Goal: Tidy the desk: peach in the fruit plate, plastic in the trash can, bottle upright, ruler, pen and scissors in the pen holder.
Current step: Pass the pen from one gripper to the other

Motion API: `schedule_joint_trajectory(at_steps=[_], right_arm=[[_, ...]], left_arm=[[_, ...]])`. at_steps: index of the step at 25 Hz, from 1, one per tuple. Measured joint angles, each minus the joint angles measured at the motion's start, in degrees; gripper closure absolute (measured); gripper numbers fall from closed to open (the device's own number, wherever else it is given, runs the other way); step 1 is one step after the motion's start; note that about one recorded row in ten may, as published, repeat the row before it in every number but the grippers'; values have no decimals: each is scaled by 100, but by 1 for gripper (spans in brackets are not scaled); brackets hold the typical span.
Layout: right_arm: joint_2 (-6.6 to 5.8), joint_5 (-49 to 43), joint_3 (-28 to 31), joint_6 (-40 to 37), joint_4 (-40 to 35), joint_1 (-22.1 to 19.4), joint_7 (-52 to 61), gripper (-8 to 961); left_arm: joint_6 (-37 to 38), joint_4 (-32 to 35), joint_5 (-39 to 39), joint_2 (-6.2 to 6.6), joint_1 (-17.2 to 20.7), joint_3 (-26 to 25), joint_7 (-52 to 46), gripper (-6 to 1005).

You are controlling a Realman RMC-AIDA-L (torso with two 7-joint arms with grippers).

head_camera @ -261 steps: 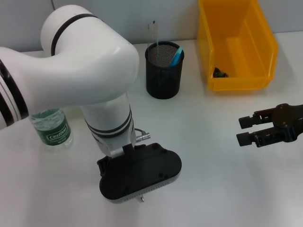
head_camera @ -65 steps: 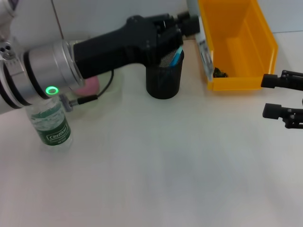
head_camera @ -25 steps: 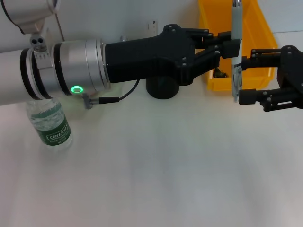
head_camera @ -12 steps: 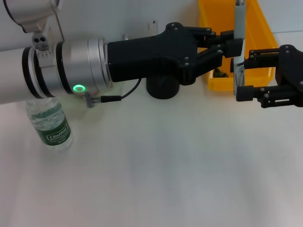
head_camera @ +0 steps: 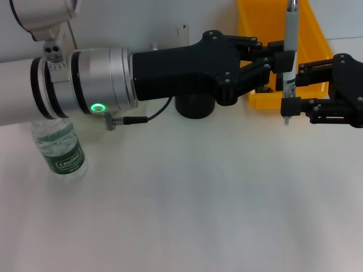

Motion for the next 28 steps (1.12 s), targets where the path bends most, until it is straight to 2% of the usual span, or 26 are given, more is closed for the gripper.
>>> schedule_joint_trajectory(at_steps=[28], right_arm=[[34,0,-2,71,-30,0,18,651]], left_arm=[[-75,-6,-2,-9,-5,-2,73,845]])
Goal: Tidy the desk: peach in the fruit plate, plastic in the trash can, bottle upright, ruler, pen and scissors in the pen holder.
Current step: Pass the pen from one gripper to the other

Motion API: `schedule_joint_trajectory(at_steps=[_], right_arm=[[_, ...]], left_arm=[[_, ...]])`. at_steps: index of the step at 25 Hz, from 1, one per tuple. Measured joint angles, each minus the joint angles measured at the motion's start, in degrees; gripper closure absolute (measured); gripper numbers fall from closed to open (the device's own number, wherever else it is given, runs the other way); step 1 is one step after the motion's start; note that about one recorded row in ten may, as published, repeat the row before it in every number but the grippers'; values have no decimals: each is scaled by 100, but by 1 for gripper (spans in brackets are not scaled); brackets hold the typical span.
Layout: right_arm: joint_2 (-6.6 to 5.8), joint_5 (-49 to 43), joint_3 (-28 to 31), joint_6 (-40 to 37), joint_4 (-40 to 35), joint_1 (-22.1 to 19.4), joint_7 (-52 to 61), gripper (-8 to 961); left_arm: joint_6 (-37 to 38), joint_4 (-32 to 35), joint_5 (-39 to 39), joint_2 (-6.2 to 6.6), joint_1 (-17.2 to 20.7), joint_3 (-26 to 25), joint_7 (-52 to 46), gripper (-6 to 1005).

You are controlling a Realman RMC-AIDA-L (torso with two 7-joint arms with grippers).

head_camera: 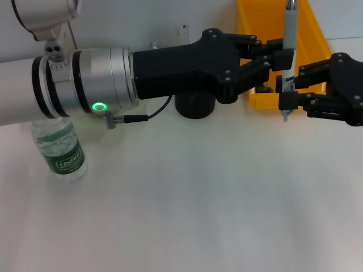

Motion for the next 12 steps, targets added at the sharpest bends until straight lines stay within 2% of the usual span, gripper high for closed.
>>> schedule_joint_trajectory(at_steps=[12], right_arm=[[6,6,-47,17,26,0,-1,780]], left_arm=[[-14,16,10,0,-9,1,41,803]])
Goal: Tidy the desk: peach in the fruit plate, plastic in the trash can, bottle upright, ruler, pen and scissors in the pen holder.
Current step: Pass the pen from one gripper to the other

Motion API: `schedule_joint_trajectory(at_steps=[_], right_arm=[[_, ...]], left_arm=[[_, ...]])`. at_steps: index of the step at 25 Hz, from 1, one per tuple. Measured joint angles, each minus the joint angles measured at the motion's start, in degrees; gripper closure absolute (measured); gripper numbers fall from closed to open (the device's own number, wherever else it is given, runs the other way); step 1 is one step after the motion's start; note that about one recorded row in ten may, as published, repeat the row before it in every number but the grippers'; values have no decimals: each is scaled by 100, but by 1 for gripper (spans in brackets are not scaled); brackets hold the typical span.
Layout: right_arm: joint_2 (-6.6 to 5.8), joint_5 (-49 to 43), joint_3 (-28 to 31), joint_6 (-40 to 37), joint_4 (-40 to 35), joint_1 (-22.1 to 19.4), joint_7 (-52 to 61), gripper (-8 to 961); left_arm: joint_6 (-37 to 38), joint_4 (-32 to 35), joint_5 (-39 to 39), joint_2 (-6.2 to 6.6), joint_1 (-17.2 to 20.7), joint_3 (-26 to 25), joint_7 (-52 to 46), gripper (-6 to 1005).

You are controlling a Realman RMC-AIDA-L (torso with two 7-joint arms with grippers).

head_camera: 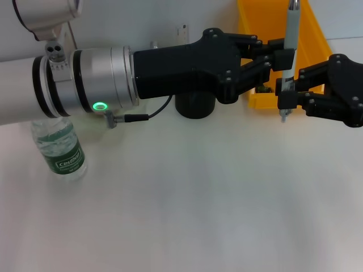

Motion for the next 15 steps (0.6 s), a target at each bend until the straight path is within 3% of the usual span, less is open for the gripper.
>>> schedule_joint_trajectory(at_steps=[12,15], right_arm=[[-8,-20,-8,4,4,-1,12,779],[-13,-48,-8,2,3,-1,13,779]], left_arm=[[-66,-25,-41,0,-9,-9,-5,761],[-67,-31,-53,0,0,-15,2,708]])
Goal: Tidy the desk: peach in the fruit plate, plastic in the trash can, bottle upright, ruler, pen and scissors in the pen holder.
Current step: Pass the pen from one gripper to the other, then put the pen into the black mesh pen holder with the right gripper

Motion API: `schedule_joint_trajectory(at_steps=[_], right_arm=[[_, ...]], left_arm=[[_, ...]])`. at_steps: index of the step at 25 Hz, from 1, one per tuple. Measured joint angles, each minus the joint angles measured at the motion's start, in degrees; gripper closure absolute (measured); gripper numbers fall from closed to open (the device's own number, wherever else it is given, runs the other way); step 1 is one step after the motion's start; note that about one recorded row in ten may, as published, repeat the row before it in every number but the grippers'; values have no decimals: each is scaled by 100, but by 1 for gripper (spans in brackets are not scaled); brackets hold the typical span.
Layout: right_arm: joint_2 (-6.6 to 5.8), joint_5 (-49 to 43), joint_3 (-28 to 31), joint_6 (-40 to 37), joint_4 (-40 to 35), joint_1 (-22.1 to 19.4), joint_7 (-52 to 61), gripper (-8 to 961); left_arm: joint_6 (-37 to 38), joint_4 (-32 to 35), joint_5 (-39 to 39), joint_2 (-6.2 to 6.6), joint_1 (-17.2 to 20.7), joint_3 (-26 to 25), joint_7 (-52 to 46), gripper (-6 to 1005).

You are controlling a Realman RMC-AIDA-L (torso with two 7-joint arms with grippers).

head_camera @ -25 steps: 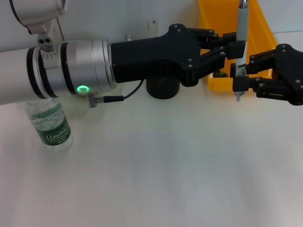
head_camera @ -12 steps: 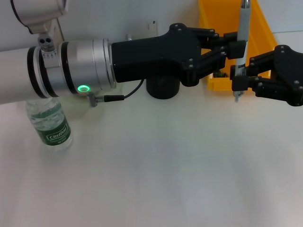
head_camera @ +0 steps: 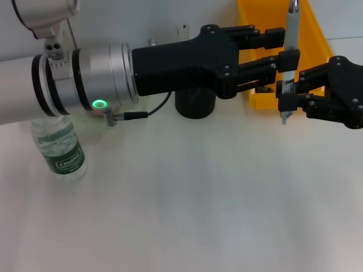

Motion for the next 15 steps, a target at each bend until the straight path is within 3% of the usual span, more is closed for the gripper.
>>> schedule_joint_trajectory(at_steps=[8,10,15], right_arm=[[3,-7,78,60,-87,-49,0,779],[6,9,261,82,-228,-119,-42,779],[25,32,710,177,-584,-277,-292,779]], left_arm=[[43,55,-13,0,119,9,-16,566],[60,148,-23,1,250,6,-44,350],[161,438,-33,4,606,36,-51,191]])
